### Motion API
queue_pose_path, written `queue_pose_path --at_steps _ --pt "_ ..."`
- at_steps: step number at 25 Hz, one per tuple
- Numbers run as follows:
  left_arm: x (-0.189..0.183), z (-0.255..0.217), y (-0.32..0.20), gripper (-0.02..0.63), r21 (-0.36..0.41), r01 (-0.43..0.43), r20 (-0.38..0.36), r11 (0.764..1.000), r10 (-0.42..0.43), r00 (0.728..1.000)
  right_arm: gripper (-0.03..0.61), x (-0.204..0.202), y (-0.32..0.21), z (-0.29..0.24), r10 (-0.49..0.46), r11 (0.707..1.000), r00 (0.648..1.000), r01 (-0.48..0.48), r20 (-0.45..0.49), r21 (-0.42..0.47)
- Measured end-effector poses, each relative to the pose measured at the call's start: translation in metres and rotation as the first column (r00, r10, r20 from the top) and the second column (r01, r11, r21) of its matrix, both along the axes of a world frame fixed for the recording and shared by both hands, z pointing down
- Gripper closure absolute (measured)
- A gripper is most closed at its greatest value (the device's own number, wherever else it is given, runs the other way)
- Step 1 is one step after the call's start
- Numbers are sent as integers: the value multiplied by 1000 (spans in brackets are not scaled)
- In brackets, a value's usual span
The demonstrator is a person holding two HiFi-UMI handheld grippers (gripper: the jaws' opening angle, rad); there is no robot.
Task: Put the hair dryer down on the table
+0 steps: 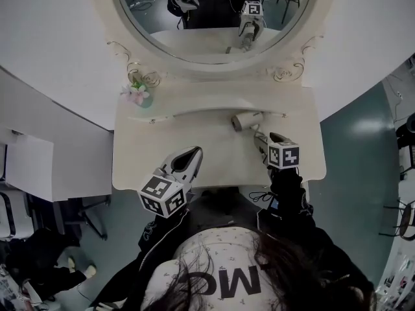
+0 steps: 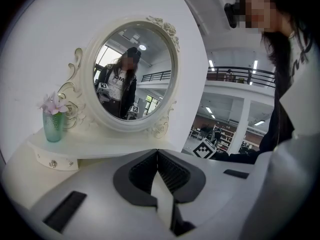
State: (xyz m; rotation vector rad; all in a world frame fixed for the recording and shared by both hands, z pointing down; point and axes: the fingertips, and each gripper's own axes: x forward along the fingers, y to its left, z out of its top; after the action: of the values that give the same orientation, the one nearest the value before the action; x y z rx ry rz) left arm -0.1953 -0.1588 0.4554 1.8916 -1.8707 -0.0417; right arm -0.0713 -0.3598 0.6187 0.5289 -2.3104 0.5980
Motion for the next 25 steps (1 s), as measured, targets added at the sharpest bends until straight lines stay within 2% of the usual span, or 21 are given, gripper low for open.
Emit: queue_pose_path --at_steps 4,8,11,18,25 --pt "3 3 8 614 1 -36 -9 999 36 999 291 -2 28 -42 17 1000 990 -17 141 0" --pt "6 6 19 614 2 -69 -16 998 69 997 291 -9 62 -84 35 999 955 -33 295 -13" --pt "8 10 28 614 2 -93 -25 996 93 995 291 -13 88 -108 26 1000 930 -26 366 -6" --pt "21 30 43 614 -2 -155 -76 988 154 985 293 -19 152 -132 -55 998 912 49 406 25" --pt "42 33 49 614 7 -193 -93 981 193 977 295 -18 184 -129 -77 995 910 97 407 -27"
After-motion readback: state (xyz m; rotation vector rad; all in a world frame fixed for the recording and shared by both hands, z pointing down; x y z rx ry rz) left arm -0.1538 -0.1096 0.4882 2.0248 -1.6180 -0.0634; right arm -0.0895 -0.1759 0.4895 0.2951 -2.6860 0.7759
